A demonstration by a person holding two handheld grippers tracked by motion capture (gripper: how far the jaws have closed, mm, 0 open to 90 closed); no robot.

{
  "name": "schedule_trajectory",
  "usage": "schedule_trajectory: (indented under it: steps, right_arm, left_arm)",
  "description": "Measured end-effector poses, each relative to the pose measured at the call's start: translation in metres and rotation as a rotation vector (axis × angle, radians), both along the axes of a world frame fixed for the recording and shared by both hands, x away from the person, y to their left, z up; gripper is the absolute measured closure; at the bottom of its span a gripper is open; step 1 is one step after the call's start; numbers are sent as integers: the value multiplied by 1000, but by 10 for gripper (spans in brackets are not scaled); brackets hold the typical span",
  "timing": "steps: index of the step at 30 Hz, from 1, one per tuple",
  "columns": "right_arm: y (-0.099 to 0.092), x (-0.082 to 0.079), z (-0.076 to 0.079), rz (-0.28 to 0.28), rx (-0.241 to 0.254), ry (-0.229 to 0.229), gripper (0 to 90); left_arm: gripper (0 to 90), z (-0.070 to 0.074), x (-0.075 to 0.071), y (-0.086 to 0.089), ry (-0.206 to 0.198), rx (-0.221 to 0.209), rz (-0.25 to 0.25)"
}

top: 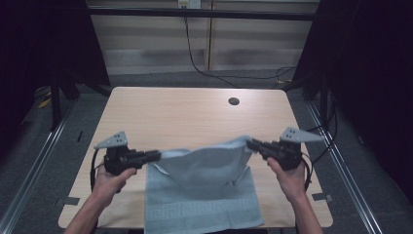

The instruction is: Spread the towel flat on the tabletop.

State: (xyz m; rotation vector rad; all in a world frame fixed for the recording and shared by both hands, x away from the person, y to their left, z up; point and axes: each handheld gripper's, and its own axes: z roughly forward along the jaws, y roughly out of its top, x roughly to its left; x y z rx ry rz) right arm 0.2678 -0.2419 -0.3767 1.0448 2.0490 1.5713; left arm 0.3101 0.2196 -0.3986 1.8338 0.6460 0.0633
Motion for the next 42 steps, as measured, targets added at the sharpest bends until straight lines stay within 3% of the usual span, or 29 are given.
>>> schedule_trajectory:
  steps: [1, 3, 4, 7, 8, 9, 11, 12, 15, 17, 19, 20, 21, 22, 24, 26, 27, 28, 29, 31, 32, 33, 35, 36, 37, 39, 40, 41, 42]
  right_arm:
    - [1, 10, 20, -11, 19, -42, 866]
    - [2, 22, 39, -26, 33, -78, 867]
    - [2, 27, 45, -32, 34, -85, 867]
    - [3, 41, 58, -58, 33, -97, 866]
    - [6, 59, 67, -71, 23, -100, 866]
    - [8, 68, 71, -81, 13, -97, 866]
    - [13, 84, 76, -100, -15, -103, 866]
    - [13, 84, 76, -100, -15, -103, 866]
    - [19, 116, 87, -129, -7, -102, 866]
    - [26, 144, 96, -165, -36, -106, 864]
    - [28, 160, 99, -196, -50, -102, 841]
    - [29, 170, 97, -225, -48, -84, 786]
    - [29, 175, 92, -237, -39, -64, 698]
    - [29, 175, 92, -237, -39, -64, 698]
    - [31, 185, 72, -238, -42, 26, 626]
    - [33, 185, 53, -242, -80, 49, 564]
    - [32, 179, 33, -215, -68, 74, 555]
    - [31, 175, 24, -210, -75, 80, 553]
    - [31, 175, 24, -210, -75, 80, 553]
    - [28, 162, 6, -174, -75, 105, 541]
    - [28, 148, -3, -143, -85, 110, 531]
    - [28, 142, -6, -130, -88, 115, 530]
    - [28, 133, -10, -107, -92, 122, 530]
    - [29, 110, -19, -61, -110, 134, 539]
    - [29, 110, -19, -61, -110, 134, 539]
    - [28, 89, -28, -40, -143, 146, 562]
    - [27, 80, -33, -18, -131, 158, 590]
    - [26, 71, -39, 4, -134, 173, 603]
    - [26, 56, -52, 18, -161, 200, 614]
  left_arm:
    - [851, 15, 5, 1, -20, -27, 15]
    - [851, 46, 18, 6, -72, -64, 57]
    - [851, 46, 18, 6, -72, -64, 57]
    - [851, 72, 35, 11, -106, -90, 122]
    - [852, 84, 51, 11, -125, -82, 167]
    - [853, 84, 51, 11, -125, -82, 167]
    - [853, 91, 64, 10, -124, -76, 201]
    - [853, 95, 72, 9, -123, -78, 222]
    - [853, 105, 103, 9, -105, -102, 297]
    - [844, 110, 116, 7, -106, -123, 338]
    - [833, 112, 128, 5, -114, -116, 377]
    - [787, 108, 137, 2, -96, -102, 392]
    - [699, 94, 148, 1, -48, -82, 432]
    - [653, 94, 148, 1, -48, -82, 432]
    - [627, 75, 151, 2, 1, -61, 439]
    - [593, 58, 148, 3, 23, -55, 436]
    - [576, 53, 147, 4, 28, -40, 439]
    - [576, 39, 144, 7, 58, -26, 424]
    - [575, 39, 144, 7, 58, -26, 424]
    - [570, 29, 136, 9, 69, -18, 399]
    - [562, 19, 123, 10, 65, -7, 357]
    - [562, 19, 123, 10, 65, -7, 357]
    - [562, 3, 104, 9, 67, 21, 299]
    - [553, -4, 94, 10, 58, 34, 283]
    - [553, -10, 87, 9, 60, 47, 274]
    - [519, -28, 66, 7, 81, 55, 222]
    - [507, -35, 57, 4, 91, 63, 202]
    - [489, -47, 45, -3, 94, 88, 151]
    - [455, -51, 40, -8, 105, 96, 128]
